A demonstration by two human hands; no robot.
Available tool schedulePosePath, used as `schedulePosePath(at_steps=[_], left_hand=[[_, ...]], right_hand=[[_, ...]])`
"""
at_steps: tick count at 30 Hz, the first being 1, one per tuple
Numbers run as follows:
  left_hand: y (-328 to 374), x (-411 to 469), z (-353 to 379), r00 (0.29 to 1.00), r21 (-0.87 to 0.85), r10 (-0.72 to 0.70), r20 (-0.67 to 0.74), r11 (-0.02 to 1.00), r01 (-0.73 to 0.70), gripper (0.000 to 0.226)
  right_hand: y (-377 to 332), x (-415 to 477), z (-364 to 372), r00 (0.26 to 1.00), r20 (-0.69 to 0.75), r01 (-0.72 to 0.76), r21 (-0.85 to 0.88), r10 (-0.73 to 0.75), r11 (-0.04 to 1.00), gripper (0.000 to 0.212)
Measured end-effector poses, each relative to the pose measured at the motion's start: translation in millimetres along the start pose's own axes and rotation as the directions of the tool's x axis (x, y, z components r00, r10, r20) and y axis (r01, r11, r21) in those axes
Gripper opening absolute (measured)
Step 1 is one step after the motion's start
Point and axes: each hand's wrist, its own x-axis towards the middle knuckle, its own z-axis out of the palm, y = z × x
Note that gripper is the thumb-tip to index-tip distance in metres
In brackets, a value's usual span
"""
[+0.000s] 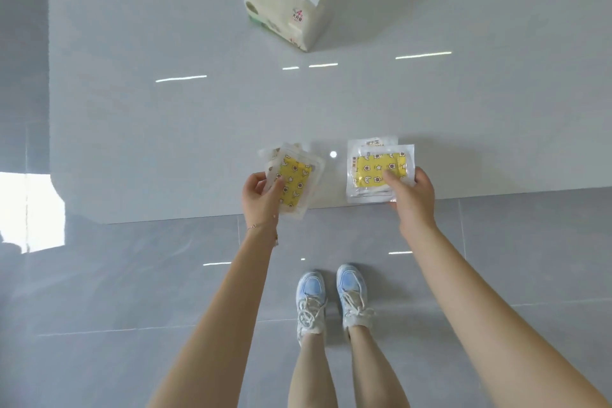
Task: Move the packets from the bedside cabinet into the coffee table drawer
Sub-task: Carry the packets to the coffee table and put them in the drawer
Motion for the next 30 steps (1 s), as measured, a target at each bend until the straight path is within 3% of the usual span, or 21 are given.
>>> schedulePosePath(at_steps=[5,11,15,19,23,25,27,30], left_hand=[[-9,20,6,0.969,0.094,0.166,-0.184,0.984,-0.151,0.019],[-10,34,13,0.922,0.422,0.352,-0.158,0.869,-0.259,0.025],[-8,36,9,0.913,0.581,0.384,-0.141,0.778,-0.237,0.043],[-8,25,4,0.899,0.664,0.422,-0.116,0.706,-0.246,0.056],[-21,0,-4,0.806,0.735,0.559,0.192,0.463,-0.496,0.053],[-34,-14,-6,0.745,0.759,0.579,0.332,0.305,-0.575,0.053],[-48,-25,-9,0.761,0.799,0.534,0.369,0.236,-0.553,0.058],[-68,-33,-18,0.846,0.855,0.422,0.325,0.251,-0.454,0.066]], right_hand=[[16,24,18,0.983,-0.091,0.143,-0.148,-0.157,0.979,0.034],[25,36,25,0.950,-0.116,0.217,-0.423,-0.290,0.880,0.022],[24,38,16,0.936,-0.116,0.196,-0.609,-0.331,0.769,0.048],[18,22,1,0.920,-0.078,0.272,-0.578,-0.384,0.769,0.059],[34,-11,-19,0.823,0.087,0.499,-0.586,-0.562,0.639,0.047],[51,-23,-27,0.804,0.247,0.570,-0.578,-0.541,0.584,0.044],[66,-31,-31,0.802,0.412,0.597,-0.590,-0.434,0.544,0.044],[91,-34,-31,0.757,0.585,0.653,-0.646,-0.293,0.396,0.043]])
